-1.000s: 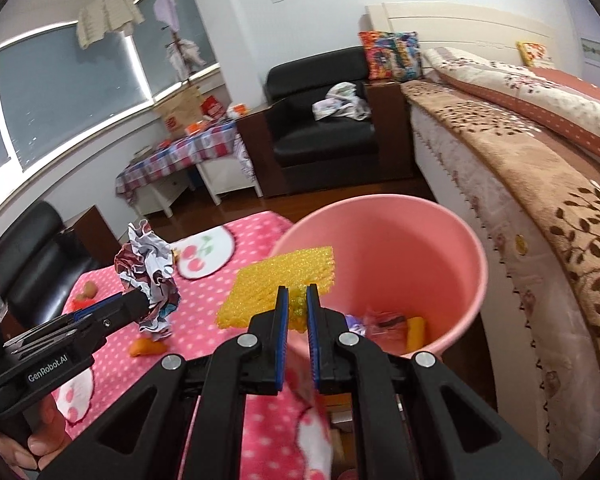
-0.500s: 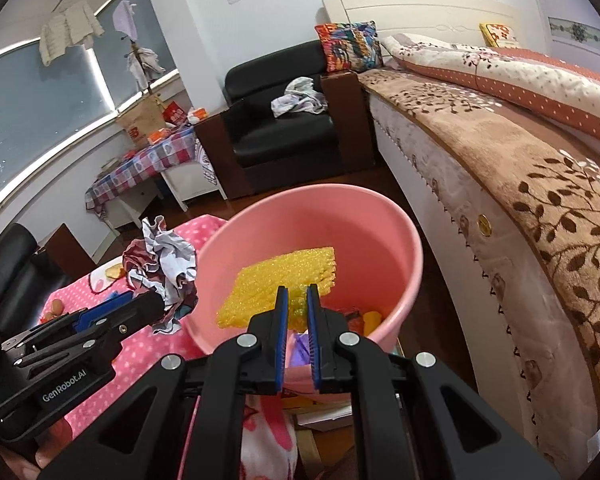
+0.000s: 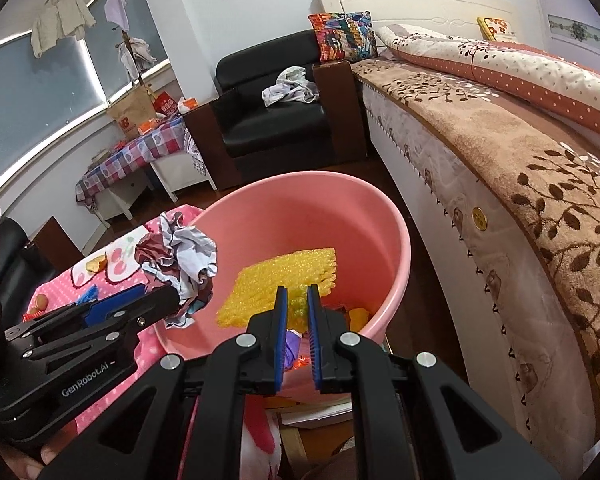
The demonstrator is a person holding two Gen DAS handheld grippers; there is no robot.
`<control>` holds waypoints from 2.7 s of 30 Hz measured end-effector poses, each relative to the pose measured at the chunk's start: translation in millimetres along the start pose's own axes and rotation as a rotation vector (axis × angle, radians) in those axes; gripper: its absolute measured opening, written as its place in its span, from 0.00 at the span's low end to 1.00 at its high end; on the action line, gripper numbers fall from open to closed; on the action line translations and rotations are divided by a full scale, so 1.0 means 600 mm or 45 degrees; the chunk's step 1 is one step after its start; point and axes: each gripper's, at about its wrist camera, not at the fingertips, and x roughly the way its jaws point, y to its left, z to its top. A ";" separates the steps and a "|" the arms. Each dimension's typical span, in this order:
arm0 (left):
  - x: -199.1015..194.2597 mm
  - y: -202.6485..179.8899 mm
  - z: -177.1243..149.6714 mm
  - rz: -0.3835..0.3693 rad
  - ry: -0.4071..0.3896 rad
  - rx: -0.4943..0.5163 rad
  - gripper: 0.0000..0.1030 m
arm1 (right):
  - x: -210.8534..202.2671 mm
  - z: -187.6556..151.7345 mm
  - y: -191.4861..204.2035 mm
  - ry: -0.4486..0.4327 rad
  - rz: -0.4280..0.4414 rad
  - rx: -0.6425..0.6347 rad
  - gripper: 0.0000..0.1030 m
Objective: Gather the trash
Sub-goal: 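Carry both items into the pink bucket and open both grippers, then move both grippers out of the bucket back over the table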
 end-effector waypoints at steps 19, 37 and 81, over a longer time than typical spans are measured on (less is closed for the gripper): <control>0.008 0.000 0.009 -0.046 0.013 -0.021 0.38 | 0.016 0.001 -0.001 0.015 -0.028 -0.004 0.18; -0.081 0.014 -0.006 -0.042 -0.092 -0.034 0.39 | -0.045 -0.004 0.040 -0.067 0.035 -0.036 0.42; -0.266 0.469 -0.147 0.638 -0.166 -0.571 0.39 | 0.074 -0.042 0.399 0.112 0.488 -0.383 0.45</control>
